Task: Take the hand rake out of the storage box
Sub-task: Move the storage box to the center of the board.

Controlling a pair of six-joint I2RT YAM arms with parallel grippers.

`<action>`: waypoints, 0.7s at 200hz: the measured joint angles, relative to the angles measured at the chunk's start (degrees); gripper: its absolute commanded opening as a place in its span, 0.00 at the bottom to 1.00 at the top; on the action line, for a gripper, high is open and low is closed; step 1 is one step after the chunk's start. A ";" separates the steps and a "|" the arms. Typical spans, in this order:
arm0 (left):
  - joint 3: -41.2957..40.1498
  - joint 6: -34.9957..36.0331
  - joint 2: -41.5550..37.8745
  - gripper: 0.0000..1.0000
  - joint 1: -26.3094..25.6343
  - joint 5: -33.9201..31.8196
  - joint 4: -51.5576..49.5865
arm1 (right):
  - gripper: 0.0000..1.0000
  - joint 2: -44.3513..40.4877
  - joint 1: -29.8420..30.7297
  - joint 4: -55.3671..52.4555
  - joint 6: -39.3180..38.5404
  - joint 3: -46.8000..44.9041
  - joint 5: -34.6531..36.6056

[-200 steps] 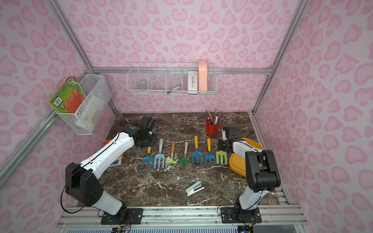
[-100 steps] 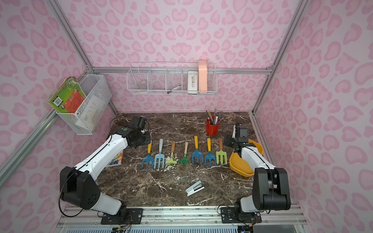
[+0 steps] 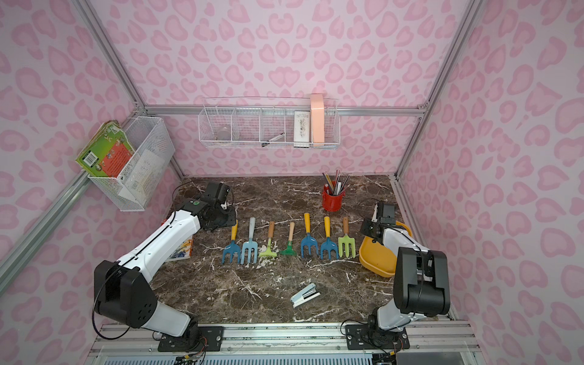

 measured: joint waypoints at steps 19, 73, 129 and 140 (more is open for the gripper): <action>0.44 0.02 0.07 0.43 -0.02 0.00 0.00 | 0.18 2.05 -0.39 -0.39 -0.26 1.90 0.11; 1.46 0.39 1.60 0.43 0.00 0.94 0.04 | 0.04 8.41 -1.75 -3.23 -5.62 10.23 0.98; 2.84 0.44 3.67 0.43 0.04 1.70 0.57 | 0.03 14.95 -0.79 -6.75 -14.38 18.97 -0.46; 2.89 0.44 4.02 0.43 0.04 2.03 0.68 | 0.03 16.11 -0.13 -7.34 -16.26 20.52 -1.22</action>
